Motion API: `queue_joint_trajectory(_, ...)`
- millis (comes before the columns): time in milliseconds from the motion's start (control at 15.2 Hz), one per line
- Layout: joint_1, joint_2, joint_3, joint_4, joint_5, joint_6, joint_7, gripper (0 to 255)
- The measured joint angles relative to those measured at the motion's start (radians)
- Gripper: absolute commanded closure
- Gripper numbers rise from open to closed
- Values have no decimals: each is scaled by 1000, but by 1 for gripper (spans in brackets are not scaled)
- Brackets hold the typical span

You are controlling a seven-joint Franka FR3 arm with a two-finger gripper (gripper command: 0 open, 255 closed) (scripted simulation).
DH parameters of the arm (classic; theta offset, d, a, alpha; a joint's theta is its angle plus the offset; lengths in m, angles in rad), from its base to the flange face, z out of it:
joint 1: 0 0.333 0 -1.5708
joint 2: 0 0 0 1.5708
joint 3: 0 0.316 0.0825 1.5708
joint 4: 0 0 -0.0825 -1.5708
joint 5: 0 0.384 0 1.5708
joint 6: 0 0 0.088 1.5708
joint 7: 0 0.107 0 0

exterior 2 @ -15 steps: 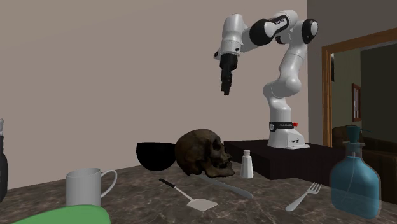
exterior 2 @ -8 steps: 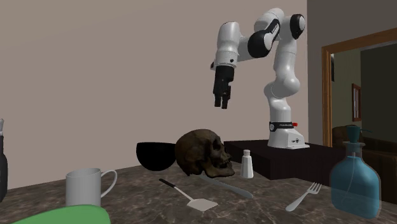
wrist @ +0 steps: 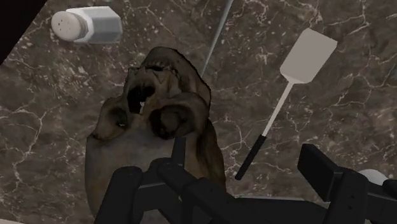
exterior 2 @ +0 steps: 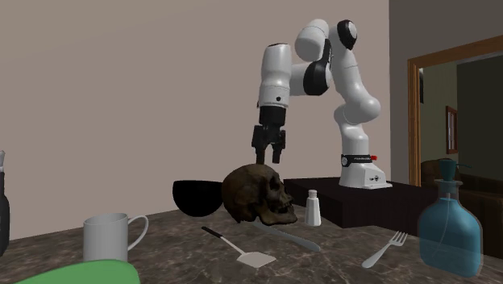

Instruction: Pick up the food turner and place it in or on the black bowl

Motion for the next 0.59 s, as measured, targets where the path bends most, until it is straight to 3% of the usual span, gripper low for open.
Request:
queue_joint_trajectory(330,112,213,-93,156,-130,2,198,0)
queue_joint_trajectory(594,193,383,-161,327,-172,-22,293,0)
